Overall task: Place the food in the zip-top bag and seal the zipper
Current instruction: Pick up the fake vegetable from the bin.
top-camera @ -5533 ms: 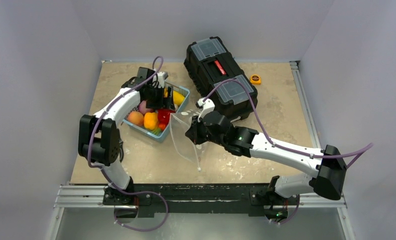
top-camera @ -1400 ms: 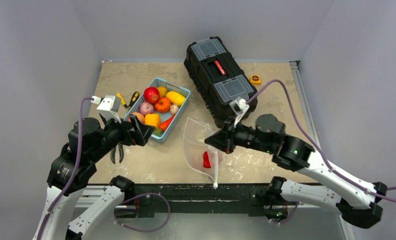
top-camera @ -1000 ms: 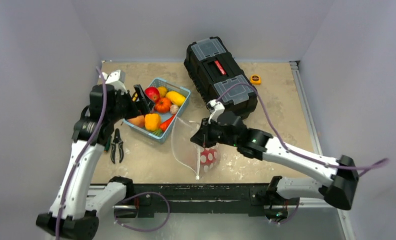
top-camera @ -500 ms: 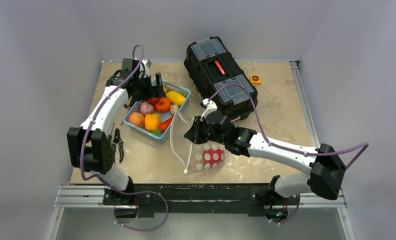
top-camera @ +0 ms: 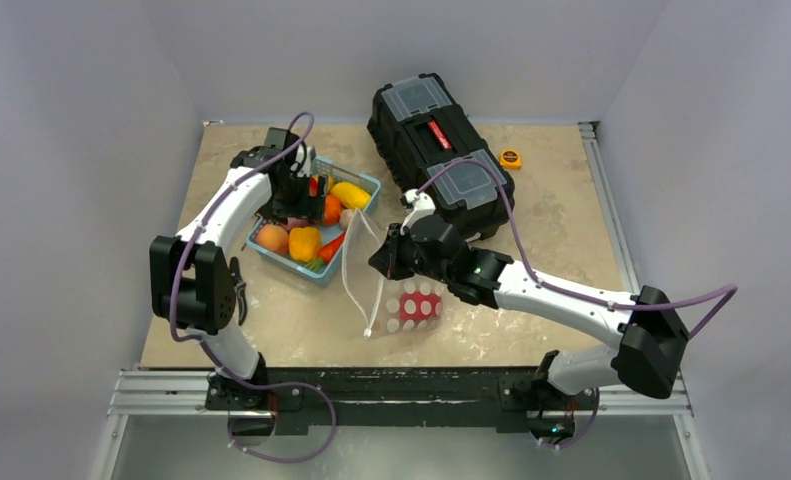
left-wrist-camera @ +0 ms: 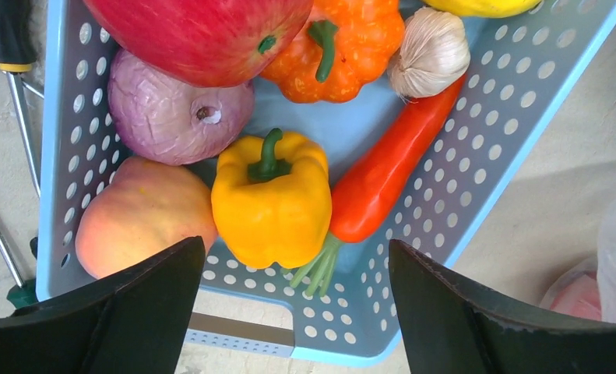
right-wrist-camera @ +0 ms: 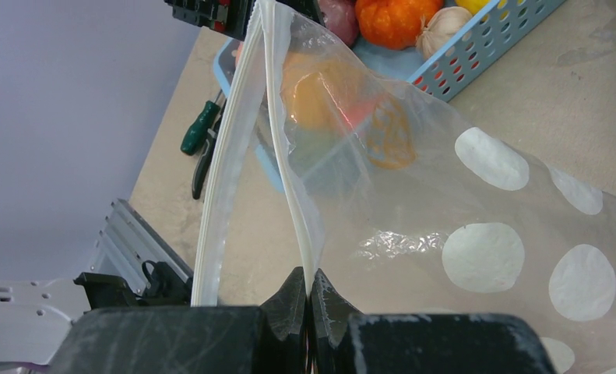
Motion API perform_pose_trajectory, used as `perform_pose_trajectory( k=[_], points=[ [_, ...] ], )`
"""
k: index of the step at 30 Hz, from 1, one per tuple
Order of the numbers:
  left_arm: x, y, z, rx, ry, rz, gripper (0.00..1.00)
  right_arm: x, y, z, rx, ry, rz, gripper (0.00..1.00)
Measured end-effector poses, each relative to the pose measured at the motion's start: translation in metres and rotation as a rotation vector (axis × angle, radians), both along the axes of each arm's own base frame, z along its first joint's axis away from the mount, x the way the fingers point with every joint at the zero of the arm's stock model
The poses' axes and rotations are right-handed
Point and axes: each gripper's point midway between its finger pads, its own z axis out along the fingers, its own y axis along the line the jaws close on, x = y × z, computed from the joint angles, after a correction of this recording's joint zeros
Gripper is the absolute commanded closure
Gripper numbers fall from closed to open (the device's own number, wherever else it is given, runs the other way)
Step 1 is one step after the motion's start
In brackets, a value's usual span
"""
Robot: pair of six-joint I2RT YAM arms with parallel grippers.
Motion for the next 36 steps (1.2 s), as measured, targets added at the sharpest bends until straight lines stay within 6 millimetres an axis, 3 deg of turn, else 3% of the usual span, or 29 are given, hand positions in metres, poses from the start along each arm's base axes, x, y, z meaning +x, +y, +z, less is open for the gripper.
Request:
perform_pose_trajectory(
  k=[6,11,19,25,30,36],
  points=[
    [0.006,-0.002,-0.012,0.01,0.046,-0.015,0.21,0.002,-0.002,0.001,-0.008,-0.001,-0.004,1.0],
    [0.003,-0.001,-0.033,0.026,0.116,-0.019,0.09,0.002,-0.002,0.001,-0.01,0.001,-0.003,1.0],
    [-0.001,0.0,-0.048,0.066,0.166,-0.037,0.18,0.002,0.0,-0.006,-0.023,0.015,0.003,1.0],
    [-0.005,-0.002,-0.065,0.138,0.21,-0.07,0.1,0.001,0.001,-0.006,-0.02,0.017,0.011,1.0],
    [-0.006,-0.002,-0.066,0.162,0.213,-0.08,0.27,0.0,0.001,-0.005,-0.017,0.018,0.013,1.0],
    [-0.01,-0.005,-0.066,0.179,0.22,-0.103,0.63,0.0,0.001,-0.006,-0.019,0.018,0.013,1.0]
  ],
)
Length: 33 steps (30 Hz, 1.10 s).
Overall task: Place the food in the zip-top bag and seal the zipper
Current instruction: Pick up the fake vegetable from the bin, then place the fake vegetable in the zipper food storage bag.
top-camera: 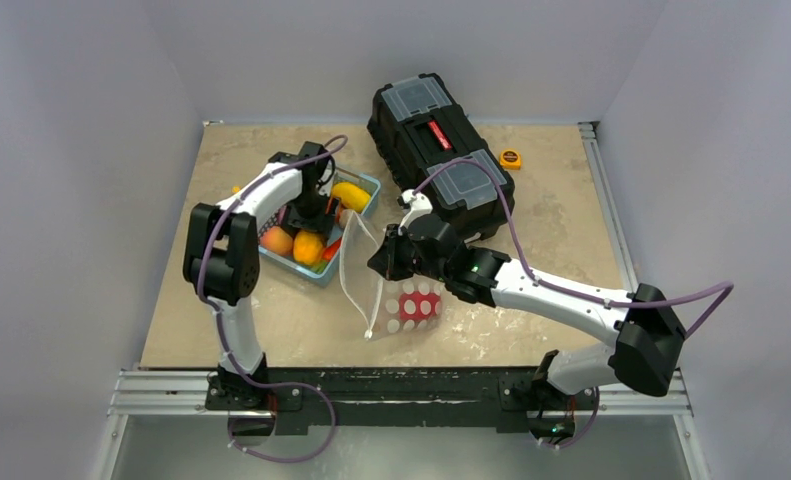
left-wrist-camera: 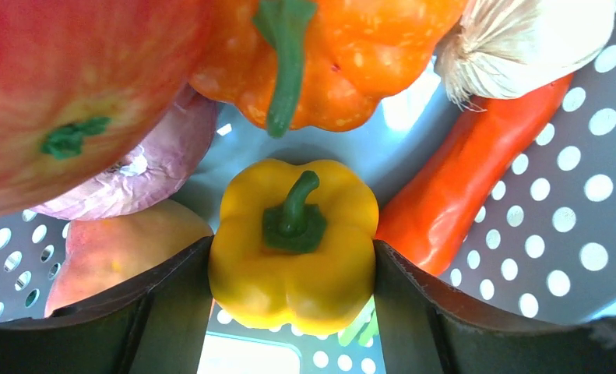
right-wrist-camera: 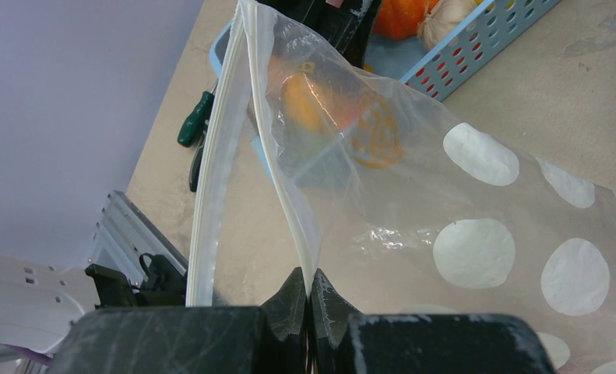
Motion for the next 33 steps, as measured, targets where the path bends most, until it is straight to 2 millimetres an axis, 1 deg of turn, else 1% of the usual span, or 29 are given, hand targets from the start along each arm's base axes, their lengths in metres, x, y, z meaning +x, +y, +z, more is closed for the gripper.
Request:
perform_pose_trajectory(
  k=[1,3,5,7,8,9,10,13,15,19,22,24,27,29,30,32,33],
  points=[
    [0.0,-0.001,0.0,0.001,-0.001,-0.003,0.66,0.0,0.0,0.0,0.0,0.0,0.0,1.0],
    [0.0,-0.002,0.003,0.005,-0.01,-0.007,0.68,0.0,0.0,0.0,-0.001,0.001,-0.001,1.0],
    [0.001,-0.002,0.011,0.002,-0.033,-0.007,0.69,0.0,-0.001,-0.001,-0.004,0.003,-0.001,1.0],
    [0.003,-0.002,0.026,-0.011,-0.079,-0.004,0.72,-0.001,-0.001,-0.002,-0.007,0.005,-0.001,1.0],
    [0.004,-0.003,0.04,-0.023,-0.121,-0.003,0.74,-0.001,-0.001,-0.002,-0.008,0.006,-0.001,1.0],
    [0.005,-0.003,0.048,-0.032,-0.148,-0.003,0.77,-0.001,-0.002,-0.002,-0.01,0.006,-0.003,1.0],
    [0.005,-0.004,0.062,-0.051,-0.196,-0.004,0.79,0.0,-0.002,-0.003,-0.011,0.006,-0.004,1.0],
    [0.002,-0.012,0.114,-0.15,-0.372,-0.017,0.79,0.002,-0.004,-0.003,-0.008,0.014,-0.011,1.0],
    [-0.004,-0.021,0.153,-0.251,-0.525,-0.043,0.77,0.006,-0.006,-0.002,0.006,0.033,-0.02,1.0],
    [-0.034,-0.039,0.223,-0.459,-0.797,-0.125,0.78,0.018,-0.012,0.003,0.063,0.082,-0.037,1.0],
    [-0.06,-0.055,0.265,-0.613,-0.966,-0.221,0.78,0.022,-0.014,0.007,0.096,0.103,-0.042,1.0],
    [-0.076,-0.068,0.284,-0.71,-1.039,-0.297,0.78,0.021,-0.012,0.009,0.112,0.112,-0.035,1.0],
    [-0.095,-0.091,0.305,-0.843,-1.083,-0.417,0.79,0.017,-0.009,0.013,0.134,0.127,-0.02,1.0],
    [-0.099,-0.107,0.308,-0.913,-1.056,-0.477,0.83,0.015,-0.007,0.015,0.144,0.135,-0.01,1.0],
    [-0.099,-0.115,0.304,-0.939,-1.024,-0.5,0.86,0.014,-0.007,0.015,0.147,0.137,-0.007,1.0],
    [-0.095,-0.127,0.294,-0.96,-0.948,-0.51,0.88,0.014,-0.007,0.018,0.157,0.139,-0.011,1.0],
    [-0.089,-0.134,0.284,-0.955,-0.89,-0.502,0.88,0.014,-0.007,0.021,0.169,0.138,-0.014,1.0]
  ],
)
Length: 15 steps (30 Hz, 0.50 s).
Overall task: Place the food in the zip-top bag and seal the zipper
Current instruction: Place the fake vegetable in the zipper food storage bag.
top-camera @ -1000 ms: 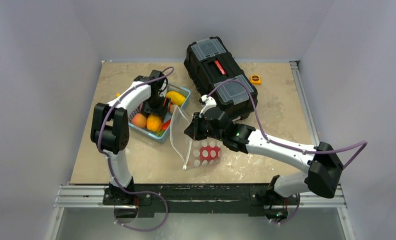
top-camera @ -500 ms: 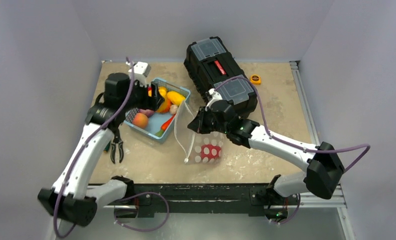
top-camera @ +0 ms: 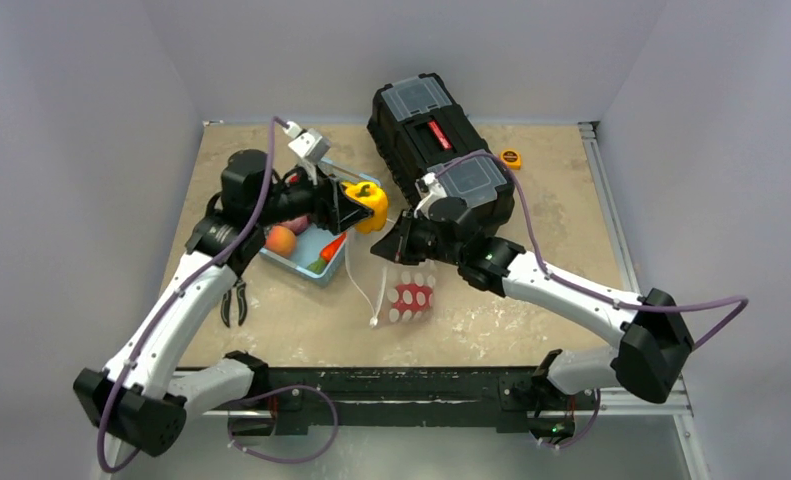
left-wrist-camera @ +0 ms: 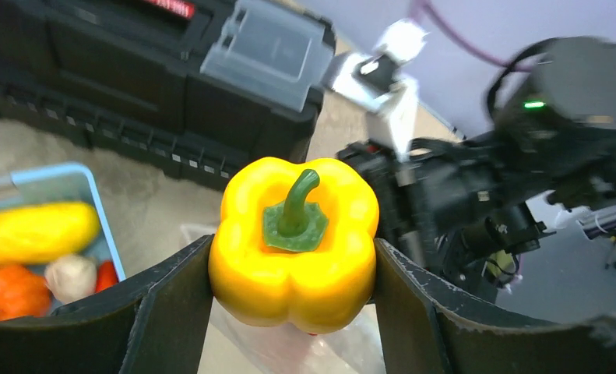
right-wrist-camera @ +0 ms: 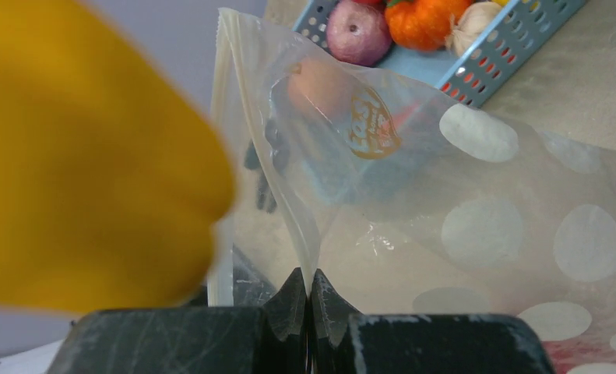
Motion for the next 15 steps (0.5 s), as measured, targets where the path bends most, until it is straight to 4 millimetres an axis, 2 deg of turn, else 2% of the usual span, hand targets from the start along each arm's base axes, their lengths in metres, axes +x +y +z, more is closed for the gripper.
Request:
perform_pose_trajectory(
  k=[3,6,12,15],
  points=[
    [0.013,-0.007,-0.023,0.055,0.106,-0.004,0.86,-0.002,-0.002,0.014,0.059,-0.012,-0.017,1.0],
    [0.012,-0.007,-0.041,0.102,0.168,-0.006,0.85,-0.003,-0.007,0.026,0.113,-0.018,-0.038,1.0],
    [0.007,-0.006,-0.04,0.21,0.124,0.003,0.82,0.0,-0.012,0.032,0.155,-0.014,-0.076,1.0],
    [0.006,-0.002,-0.046,0.273,0.11,0.015,0.79,0.002,-0.018,0.037,0.173,-0.023,-0.095,1.0]
  ],
)
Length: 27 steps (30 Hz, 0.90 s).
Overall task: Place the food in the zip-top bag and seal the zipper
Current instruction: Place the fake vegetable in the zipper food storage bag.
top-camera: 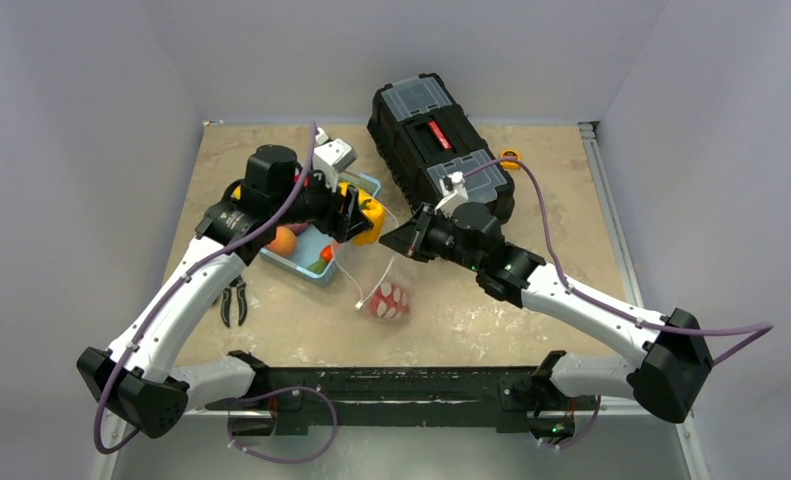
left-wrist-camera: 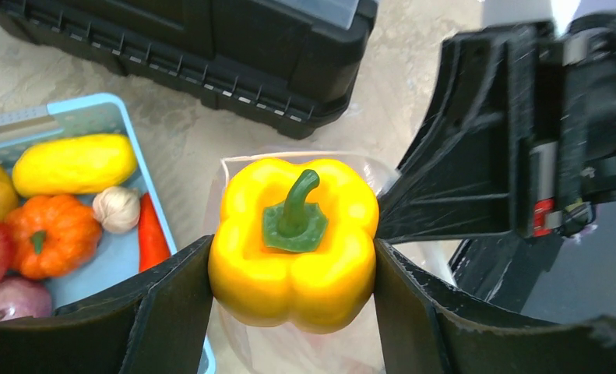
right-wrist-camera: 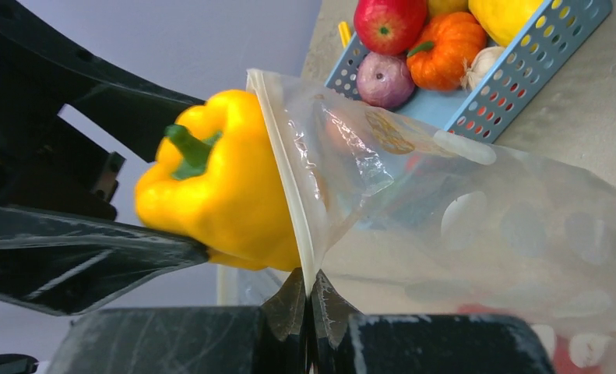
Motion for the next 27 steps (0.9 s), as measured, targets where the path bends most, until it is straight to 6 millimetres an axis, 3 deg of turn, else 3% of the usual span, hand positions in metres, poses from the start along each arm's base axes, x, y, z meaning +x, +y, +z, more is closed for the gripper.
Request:
perform_pose_trajectory(
  k=[4,8,14,22,27],
  points=[
    [0.001,0.007,-0.014,0.068,0.014,0.012,0.66,0.002,-0.003,0.007,0.019,-0.014,-0.013,1.0],
    [0.0,0.011,-0.02,0.104,0.017,0.012,0.34,0.003,-0.003,0.007,0.023,-0.016,-0.011,1.0],
    [-0.001,0.011,-0.019,0.109,0.002,0.003,0.04,0.003,-0.001,0.01,0.034,-0.023,0.0,1.0],
    [-0.004,0.017,-0.006,0.1,-0.073,0.029,0.02,0.002,0.005,0.003,0.031,-0.013,0.027,1.0],
    [-0.002,0.038,0.001,0.106,-0.169,0.136,0.04,0.0,0.007,0.0,0.026,-0.011,0.045,1.0]
  ],
)
